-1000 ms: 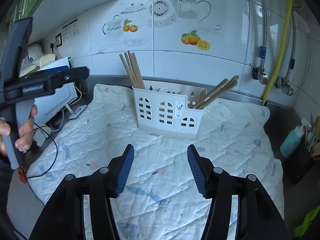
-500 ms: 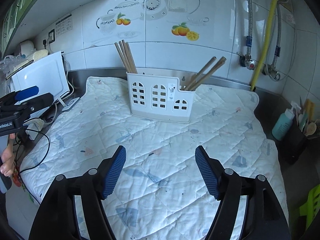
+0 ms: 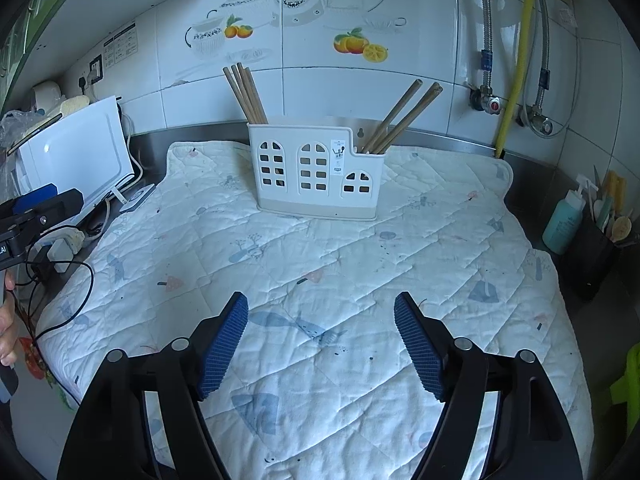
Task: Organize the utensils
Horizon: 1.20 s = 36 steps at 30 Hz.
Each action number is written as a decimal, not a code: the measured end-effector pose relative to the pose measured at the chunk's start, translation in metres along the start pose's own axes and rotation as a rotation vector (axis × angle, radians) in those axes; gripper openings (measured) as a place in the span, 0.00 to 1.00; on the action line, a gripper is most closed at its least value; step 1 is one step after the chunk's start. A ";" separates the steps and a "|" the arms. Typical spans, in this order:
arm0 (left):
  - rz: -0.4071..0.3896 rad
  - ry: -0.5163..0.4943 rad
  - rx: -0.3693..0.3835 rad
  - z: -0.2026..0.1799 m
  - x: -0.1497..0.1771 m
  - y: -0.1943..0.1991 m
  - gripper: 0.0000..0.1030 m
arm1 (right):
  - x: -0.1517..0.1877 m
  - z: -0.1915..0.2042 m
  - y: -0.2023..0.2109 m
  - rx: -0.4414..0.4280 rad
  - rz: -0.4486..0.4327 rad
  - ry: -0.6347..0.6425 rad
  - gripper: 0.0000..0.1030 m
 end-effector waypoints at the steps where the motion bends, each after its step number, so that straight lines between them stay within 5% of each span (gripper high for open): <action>1: 0.001 0.003 -0.002 0.000 0.001 0.000 0.95 | 0.001 0.000 0.000 0.002 -0.001 0.000 0.75; 36: 0.054 -0.021 -0.047 -0.010 0.022 -0.013 0.95 | 0.008 -0.003 -0.002 0.011 0.003 -0.006 0.83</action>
Point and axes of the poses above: each gripper's, at about its wrist camera, not at the fingertips, and y roughly against the way its jaws point, z to its left, x to its underside, the point moved 5 cm from there along -y, roughly the way its jaws point, and after that the axes turned 15 degrees about -x, right-handed, at the moved point
